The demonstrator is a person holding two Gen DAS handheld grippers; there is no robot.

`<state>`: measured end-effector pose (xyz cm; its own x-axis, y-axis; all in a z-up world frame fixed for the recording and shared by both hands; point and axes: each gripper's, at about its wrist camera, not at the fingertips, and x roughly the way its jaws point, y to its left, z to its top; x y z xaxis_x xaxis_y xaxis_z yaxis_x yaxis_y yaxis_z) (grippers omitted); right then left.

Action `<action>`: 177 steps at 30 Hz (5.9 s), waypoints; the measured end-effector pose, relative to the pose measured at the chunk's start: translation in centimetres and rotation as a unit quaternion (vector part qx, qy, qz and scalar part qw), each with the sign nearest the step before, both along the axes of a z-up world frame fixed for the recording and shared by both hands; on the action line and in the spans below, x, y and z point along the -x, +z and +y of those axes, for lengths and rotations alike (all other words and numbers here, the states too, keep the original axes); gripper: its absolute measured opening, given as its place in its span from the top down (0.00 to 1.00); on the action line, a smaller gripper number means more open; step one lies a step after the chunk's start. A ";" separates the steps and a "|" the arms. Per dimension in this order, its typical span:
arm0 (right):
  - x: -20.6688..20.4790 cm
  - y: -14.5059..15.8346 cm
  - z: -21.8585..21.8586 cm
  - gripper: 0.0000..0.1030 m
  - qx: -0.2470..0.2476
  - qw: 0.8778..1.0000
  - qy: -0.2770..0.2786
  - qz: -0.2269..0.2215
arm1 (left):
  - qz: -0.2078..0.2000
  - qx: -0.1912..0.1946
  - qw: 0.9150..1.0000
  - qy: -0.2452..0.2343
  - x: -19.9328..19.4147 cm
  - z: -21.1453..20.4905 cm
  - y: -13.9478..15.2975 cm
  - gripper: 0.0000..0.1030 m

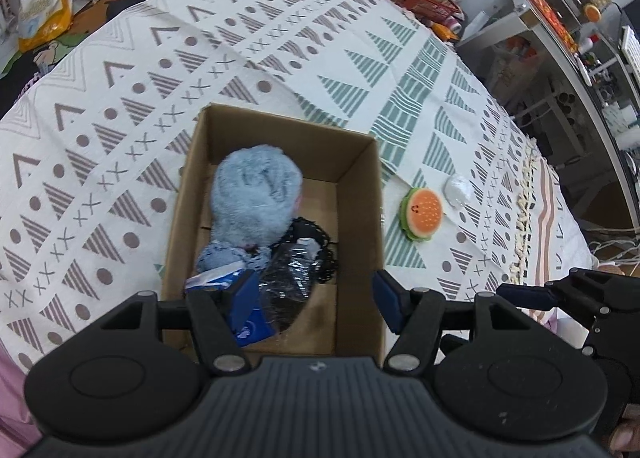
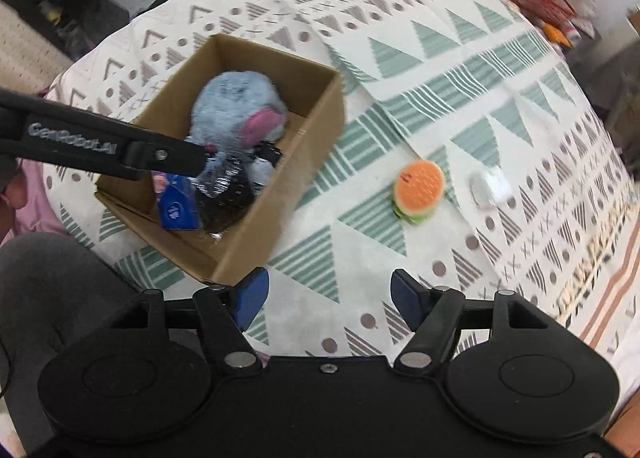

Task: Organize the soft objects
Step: 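Grasp the orange burger plush with the left tool while the right tool reaches the white item, then close the right tool on the white plastic-wrapped item, then carry the burger plush and white item over the box with both tools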

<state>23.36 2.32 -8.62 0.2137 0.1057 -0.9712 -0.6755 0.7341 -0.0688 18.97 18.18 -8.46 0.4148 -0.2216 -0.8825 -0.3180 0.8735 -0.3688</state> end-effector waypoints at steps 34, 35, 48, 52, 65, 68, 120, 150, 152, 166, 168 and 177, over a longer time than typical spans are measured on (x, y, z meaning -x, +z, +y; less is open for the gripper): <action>-7.3 -2.9 -15.1 0.15 -0.098 0.984 -0.150 -0.016 | 0.022 -0.049 0.995 -0.081 -8.4 -11.9 -0.4 0.40; -7.6 -3.1 -15.3 0.15 -0.099 0.983 -0.151 -0.015 | 0.025 -0.050 0.995 -0.083 -8.8 -12.2 -0.7 0.40; -11.7 -6.3 -15.8 0.15 -0.093 0.987 -0.131 -0.005 | 0.060 -0.044 0.994 -0.083 -13.4 -14.3 -5.3 0.40; -12.8 -7.4 -15.3 0.15 -0.086 0.990 -0.113 -0.007 | 0.073 -0.043 0.993 -0.081 -14.7 -14.3 -7.1 0.40; -15.8 -9.6 -13.4 0.24 -0.079 0.994 -0.070 -0.004 | 0.087 -0.028 0.992 -0.082 -17.4 -13.7 -11.0 0.44; -16.2 -9.9 -12.9 0.24 -0.075 0.995 -0.060 -0.008 | 0.089 -0.027 0.992 -0.085 -17.6 -13.5 -11.4 0.57; -10.0 -7.4 -19.2 0.59 -0.089 0.981 -0.168 -0.040 | 0.054 -0.047 0.993 -0.097 -13.1 -16.8 -6.1 0.62; -3.6 -1.0 -18.2 0.59 -0.100 0.975 -0.179 -0.082 | 0.001 -0.057 0.994 -0.090 -5.5 -16.4 1.1 0.62; -3.4 -0.5 -17.9 0.59 -0.102 0.975 -0.177 -0.086 | -0.001 -0.059 0.994 -0.088 -5.1 -16.2 1.5 0.62; -1.8 -0.4 -15.0 0.59 -0.084 0.981 -0.156 -0.083 | -0.006 -0.051 0.996 -0.075 -3.0 -13.5 1.6 0.62; -1.7 -0.4 -14.6 0.59 -0.078 0.982 -0.153 -0.083 | -0.006 -0.049 0.996 -0.070 -2.8 -12.8 1.5 0.62; -1.5 -1.2 -12.0 0.59 -0.053 0.985 -0.140 -0.080 | -0.007 -0.040 0.998 -0.050 -2.2 -9.6 0.9 0.62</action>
<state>24.85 -9.73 -9.77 0.3986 0.1199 -0.9093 -0.4323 0.8989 -0.0710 21.21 8.53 -7.59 0.4059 -0.1919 -0.8935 -0.2237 0.9271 -0.3007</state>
